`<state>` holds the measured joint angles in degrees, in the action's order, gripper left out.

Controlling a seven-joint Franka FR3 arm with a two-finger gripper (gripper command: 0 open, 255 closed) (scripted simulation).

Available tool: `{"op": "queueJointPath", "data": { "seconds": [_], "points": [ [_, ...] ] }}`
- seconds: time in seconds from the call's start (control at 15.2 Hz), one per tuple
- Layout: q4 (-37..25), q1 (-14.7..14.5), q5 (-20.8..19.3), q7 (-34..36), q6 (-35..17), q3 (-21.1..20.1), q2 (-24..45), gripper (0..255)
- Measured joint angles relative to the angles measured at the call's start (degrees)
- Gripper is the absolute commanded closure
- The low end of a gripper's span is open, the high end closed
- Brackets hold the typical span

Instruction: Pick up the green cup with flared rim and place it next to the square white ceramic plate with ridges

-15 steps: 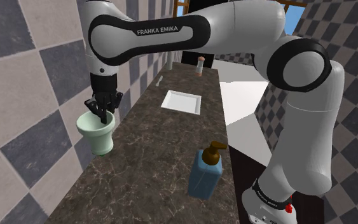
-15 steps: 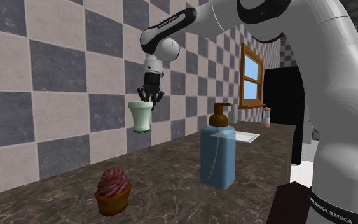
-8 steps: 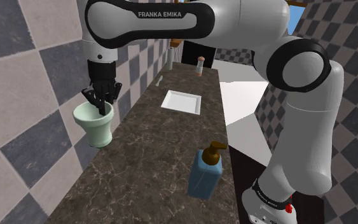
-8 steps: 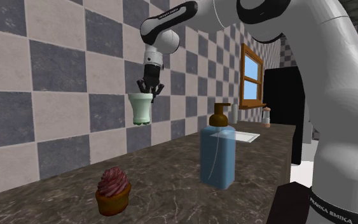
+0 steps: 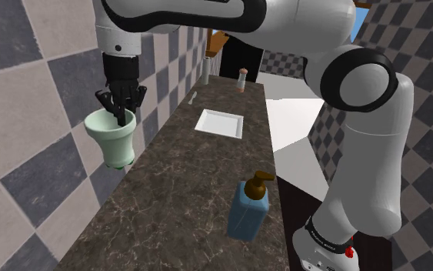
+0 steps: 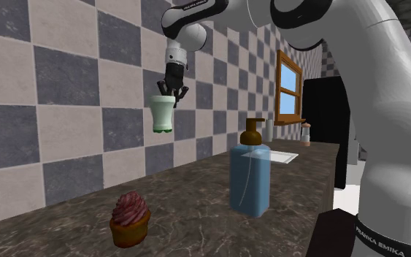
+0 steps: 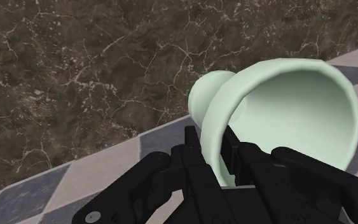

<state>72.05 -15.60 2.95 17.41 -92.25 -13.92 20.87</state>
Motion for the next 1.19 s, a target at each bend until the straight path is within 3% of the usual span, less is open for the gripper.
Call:
{"op": "queueJointPath", "data": {
  "seconds": [0.33, 0.86, 1.19],
  "points": [
    [-3.26, 0.19, -0.01, -0.10, 3.16, 0.07, 0.16, 255],
    [13.05, 7.29, 3.08, -9.59, -0.01, 2.93, -12.10, 255],
    [19.56, 11.05, 4.12, -16.11, -0.12, 5.70, -17.78, 255]
  ]
}}
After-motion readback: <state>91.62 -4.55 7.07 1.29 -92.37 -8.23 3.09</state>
